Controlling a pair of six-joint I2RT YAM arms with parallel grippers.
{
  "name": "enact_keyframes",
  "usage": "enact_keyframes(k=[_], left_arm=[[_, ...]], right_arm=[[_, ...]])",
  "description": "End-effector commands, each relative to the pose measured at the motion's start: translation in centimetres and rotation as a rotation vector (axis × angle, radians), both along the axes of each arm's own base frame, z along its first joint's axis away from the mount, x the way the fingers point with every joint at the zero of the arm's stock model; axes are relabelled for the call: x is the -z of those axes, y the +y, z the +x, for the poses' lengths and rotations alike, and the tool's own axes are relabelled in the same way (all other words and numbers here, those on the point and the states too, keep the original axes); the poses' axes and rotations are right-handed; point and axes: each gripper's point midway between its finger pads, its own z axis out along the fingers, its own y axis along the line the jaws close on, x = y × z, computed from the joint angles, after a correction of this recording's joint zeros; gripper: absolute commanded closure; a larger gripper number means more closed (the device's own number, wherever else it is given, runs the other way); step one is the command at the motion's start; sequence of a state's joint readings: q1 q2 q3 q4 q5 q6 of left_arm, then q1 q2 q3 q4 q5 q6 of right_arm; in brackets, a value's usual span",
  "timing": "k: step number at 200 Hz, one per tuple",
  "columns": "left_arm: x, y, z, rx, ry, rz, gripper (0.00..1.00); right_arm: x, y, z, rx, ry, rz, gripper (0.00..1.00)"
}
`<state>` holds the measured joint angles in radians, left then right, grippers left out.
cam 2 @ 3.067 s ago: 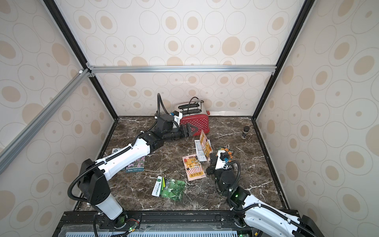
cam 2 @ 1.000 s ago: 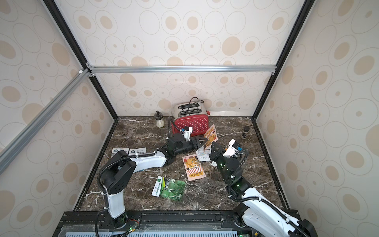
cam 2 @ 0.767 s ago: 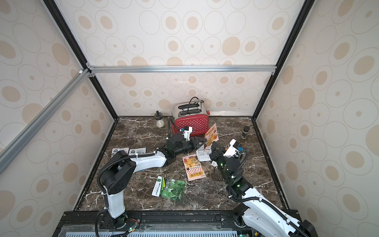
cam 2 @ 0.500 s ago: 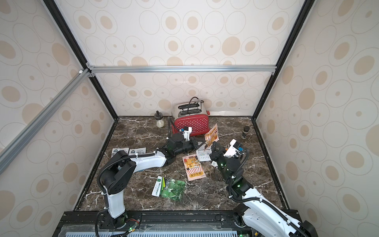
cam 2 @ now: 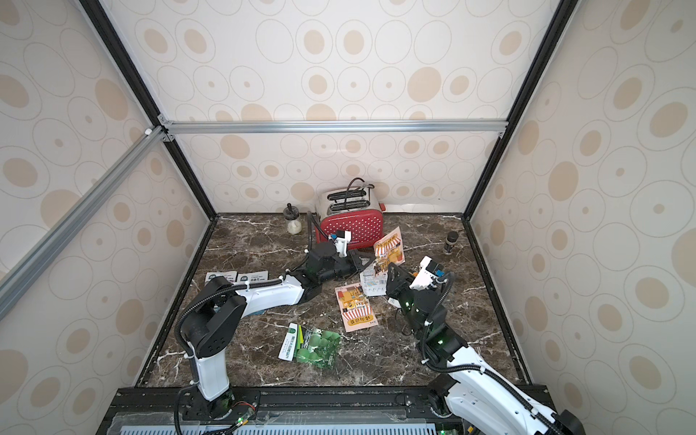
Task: Arrange the seed packets in a row
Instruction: Place the seed packet at the center of the board.
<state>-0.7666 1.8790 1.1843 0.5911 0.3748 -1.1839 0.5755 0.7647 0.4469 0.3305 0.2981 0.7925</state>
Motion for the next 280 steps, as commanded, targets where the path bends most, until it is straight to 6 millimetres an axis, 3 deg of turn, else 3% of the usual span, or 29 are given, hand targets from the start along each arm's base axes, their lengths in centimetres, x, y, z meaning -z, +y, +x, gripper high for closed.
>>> enact_keyframes(k=[1, 14, 40, 86, 144, 180, 227, 280], left_arm=[[-4.0, 1.3, 0.1, -0.007, -0.094, -0.013, 1.00], [-3.5, 2.4, 0.1, -0.016, -0.099, 0.018, 1.00], [-2.2, 5.4, 0.1, -0.040, -0.100, 0.086, 1.00], [1.8, 12.1, -1.1, -0.081, -0.085, 0.359, 1.00], [7.2, 21.0, -2.6, -0.170, 0.079, 0.596, 1.00], [9.0, 24.6, -2.6, -0.175, 0.165, 0.729, 1.00], [10.9, 29.0, -1.6, -0.226, 0.261, 0.899, 1.00], [14.2, 31.6, -1.1, -0.219, 0.365, 1.043, 1.00]], right_arm=[[1.9, 0.0, -0.5, -0.035, 0.135, -0.176, 0.33], [3.5, -0.2, -0.9, -0.046, 0.208, -0.261, 0.18], [5.8, -1.2, -1.6, -0.043, 0.287, -0.371, 0.08], [6.0, -1.3, -1.4, -0.055, 0.256, -0.463, 0.08], [6.9, 4.3, 1.5, -0.260, 0.249, -0.485, 0.08], [7.6, 6.1, 2.2, -0.332, 0.241, -0.485, 0.09], [8.3, 6.2, 1.9, -0.352, 0.208, -0.520, 0.09], [8.7, 6.4, 1.8, -0.369, 0.176, -0.543, 0.09]])
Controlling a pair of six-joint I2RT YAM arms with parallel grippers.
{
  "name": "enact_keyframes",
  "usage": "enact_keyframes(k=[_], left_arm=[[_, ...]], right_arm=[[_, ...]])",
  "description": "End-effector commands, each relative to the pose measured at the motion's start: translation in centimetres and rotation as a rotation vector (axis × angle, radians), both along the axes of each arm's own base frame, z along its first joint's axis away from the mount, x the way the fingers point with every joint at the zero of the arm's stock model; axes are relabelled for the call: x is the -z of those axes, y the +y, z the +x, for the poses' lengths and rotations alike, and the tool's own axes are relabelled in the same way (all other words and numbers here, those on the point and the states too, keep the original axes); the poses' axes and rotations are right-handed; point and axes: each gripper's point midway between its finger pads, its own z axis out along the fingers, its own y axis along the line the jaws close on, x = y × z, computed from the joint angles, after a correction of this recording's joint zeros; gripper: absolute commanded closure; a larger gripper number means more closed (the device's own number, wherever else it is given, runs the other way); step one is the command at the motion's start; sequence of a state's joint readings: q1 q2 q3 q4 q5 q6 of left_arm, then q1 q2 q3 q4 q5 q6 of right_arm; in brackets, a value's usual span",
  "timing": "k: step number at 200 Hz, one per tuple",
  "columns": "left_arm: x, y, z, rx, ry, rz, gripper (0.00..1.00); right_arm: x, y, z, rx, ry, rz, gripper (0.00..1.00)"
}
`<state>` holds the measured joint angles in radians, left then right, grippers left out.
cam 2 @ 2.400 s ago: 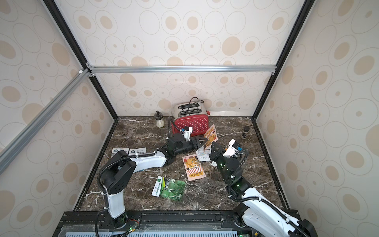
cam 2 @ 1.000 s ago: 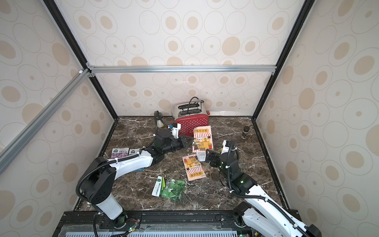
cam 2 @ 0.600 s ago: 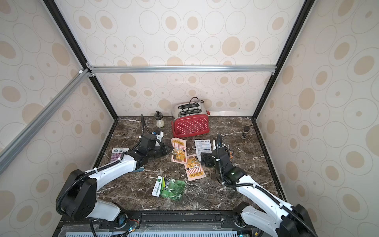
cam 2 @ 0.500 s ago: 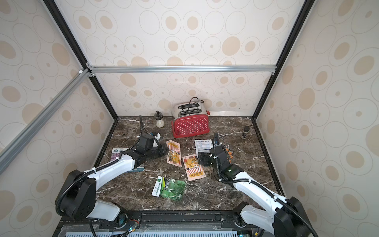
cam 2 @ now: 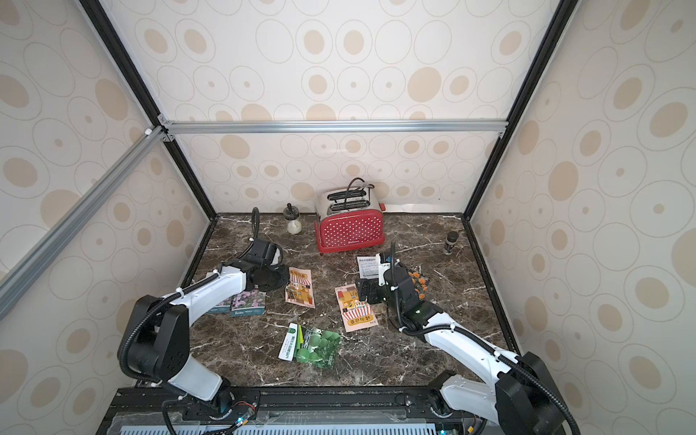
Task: Arrange the seed packets in a row
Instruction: Place the seed packet at the center of the board.
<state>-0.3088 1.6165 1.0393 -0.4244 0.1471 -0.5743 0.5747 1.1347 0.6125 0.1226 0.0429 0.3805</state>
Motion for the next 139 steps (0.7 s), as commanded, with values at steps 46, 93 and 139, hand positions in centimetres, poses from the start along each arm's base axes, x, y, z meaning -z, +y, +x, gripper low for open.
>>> enact_keyframes(k=[46, 93, 139], left_arm=[[2.1, 3.4, -0.8, 0.007, 0.096, 0.199, 1.00], [2.2, 4.7, -0.6, -0.020, 0.089, 0.242, 1.00], [2.2, 5.2, -0.6, -0.035, 0.100, 0.260, 0.91]], right_arm=[[0.2, 0.6, -0.1, -0.050, -0.048, 0.016, 0.09], [0.5, 0.7, -0.2, -0.058, -0.054, 0.019, 0.09], [0.7, 0.8, -0.2, -0.062, -0.058, 0.021, 0.09]])
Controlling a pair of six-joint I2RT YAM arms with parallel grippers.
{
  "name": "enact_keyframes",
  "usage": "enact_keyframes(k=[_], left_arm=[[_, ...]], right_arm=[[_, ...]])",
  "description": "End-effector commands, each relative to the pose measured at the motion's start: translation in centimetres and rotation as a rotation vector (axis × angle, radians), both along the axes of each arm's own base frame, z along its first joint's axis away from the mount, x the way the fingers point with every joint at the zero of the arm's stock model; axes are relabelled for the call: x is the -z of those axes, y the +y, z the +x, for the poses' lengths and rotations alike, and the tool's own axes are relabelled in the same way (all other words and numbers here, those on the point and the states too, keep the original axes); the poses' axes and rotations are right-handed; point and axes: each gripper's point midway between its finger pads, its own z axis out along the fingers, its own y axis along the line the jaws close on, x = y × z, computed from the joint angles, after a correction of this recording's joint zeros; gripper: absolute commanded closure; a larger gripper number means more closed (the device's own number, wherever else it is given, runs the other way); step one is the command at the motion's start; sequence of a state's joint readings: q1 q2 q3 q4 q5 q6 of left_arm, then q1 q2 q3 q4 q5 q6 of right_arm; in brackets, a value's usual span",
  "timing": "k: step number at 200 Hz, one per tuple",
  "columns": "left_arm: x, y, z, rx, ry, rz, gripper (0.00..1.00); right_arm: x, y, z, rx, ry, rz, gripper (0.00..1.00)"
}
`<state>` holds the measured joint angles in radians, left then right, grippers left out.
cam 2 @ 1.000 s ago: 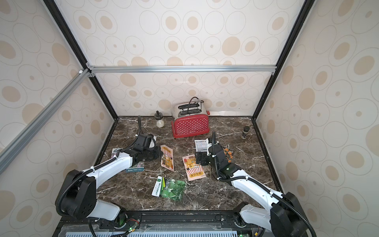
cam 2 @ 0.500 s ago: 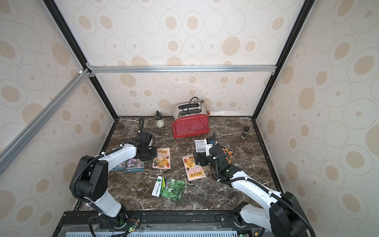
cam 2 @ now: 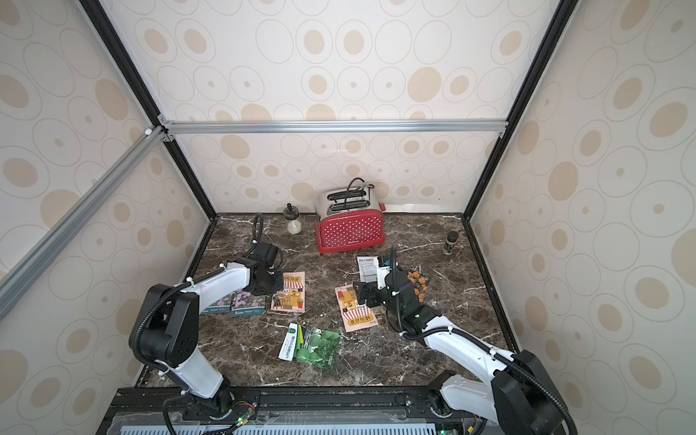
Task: Arrange the seed packets in a row
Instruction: Place the seed packet at the center of the board.
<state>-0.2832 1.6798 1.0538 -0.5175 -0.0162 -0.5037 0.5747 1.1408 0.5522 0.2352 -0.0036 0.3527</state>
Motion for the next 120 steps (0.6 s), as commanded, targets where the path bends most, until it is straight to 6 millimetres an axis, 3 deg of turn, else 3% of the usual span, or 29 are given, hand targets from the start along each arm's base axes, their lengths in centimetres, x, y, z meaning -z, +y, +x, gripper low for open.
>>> enact_keyframes(k=[1, 37, 69, 96, 120], left_arm=[[-0.5, 1.0, 0.2, -0.008, 0.014, 0.049, 0.90], [-2.1, 1.5, 0.6, -0.023, 0.001, 0.079, 0.56], [-4.4, 1.6, 1.0, -0.032, -0.022, 0.082, 0.49], [-5.8, -1.4, 2.1, -0.004, -0.057, -0.015, 0.47], [-5.6, -5.5, 2.6, 0.048, -0.045, -0.058, 0.45]], right_arm=[[0.1, 0.0, 0.1, -0.007, -0.018, 0.000, 0.09], [0.3, 0.0, 0.0, -0.010, -0.018, -0.002, 0.09], [0.5, 0.1, 0.1, -0.007, -0.017, 0.001, 0.09], [0.7, -0.1, 0.4, 0.007, -0.010, 0.000, 0.09], [1.1, -0.2, 0.6, 0.017, 0.007, 0.004, 0.09]])
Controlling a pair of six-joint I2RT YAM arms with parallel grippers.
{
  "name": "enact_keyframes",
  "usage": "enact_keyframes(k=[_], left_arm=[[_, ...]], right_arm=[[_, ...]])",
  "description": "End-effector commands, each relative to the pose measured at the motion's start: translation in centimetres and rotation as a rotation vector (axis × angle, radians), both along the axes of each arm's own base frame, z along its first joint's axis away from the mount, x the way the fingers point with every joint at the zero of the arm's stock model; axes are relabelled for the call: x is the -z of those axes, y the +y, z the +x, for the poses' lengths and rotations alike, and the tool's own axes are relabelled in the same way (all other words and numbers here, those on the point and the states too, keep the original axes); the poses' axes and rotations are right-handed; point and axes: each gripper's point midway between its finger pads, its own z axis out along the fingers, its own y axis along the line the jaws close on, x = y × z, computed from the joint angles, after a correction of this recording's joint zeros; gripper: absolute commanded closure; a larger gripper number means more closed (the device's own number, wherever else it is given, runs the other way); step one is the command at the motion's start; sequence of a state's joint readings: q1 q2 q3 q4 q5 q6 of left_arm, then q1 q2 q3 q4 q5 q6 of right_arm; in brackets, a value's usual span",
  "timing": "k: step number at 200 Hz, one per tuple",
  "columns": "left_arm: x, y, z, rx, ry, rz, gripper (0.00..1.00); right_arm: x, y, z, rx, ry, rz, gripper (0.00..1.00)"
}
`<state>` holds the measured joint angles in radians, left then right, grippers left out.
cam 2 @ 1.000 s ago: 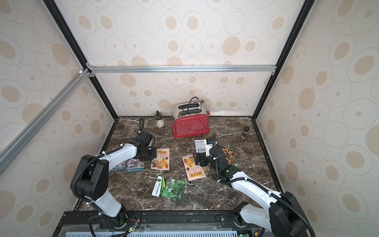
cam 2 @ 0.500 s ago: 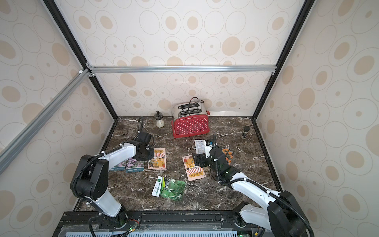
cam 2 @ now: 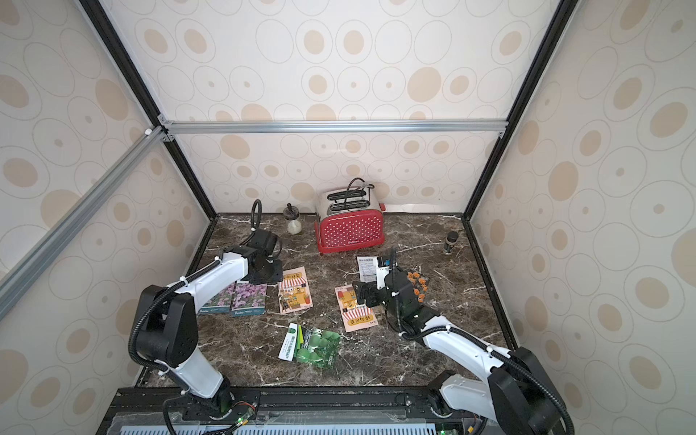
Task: Arrange the seed packets in a row
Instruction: Place the seed packet at the center of the board, then move the seed packet to the center of the board.
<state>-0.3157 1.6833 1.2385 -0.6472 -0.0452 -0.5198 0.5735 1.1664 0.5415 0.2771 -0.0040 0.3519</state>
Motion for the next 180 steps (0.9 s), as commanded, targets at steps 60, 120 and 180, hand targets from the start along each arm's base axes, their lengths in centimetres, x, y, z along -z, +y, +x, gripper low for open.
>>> enact_keyframes(k=[60, 120, 180], left_arm=[[3.4, -9.2, -0.9, 0.051, 0.087, -0.236, 0.46], [5.6, -9.7, -2.7, 0.090, 0.119, -0.265, 0.46], [7.4, -8.5, -4.2, 0.089, 0.178, -0.205, 0.47]], right_arm=[[1.5, -0.7, 0.4, 0.024, 0.037, 0.006, 0.09], [2.2, -0.1, 0.5, 0.010, 0.061, 0.020, 0.09], [2.4, -0.1, 0.6, 0.009, 0.064, 0.016, 0.09]])
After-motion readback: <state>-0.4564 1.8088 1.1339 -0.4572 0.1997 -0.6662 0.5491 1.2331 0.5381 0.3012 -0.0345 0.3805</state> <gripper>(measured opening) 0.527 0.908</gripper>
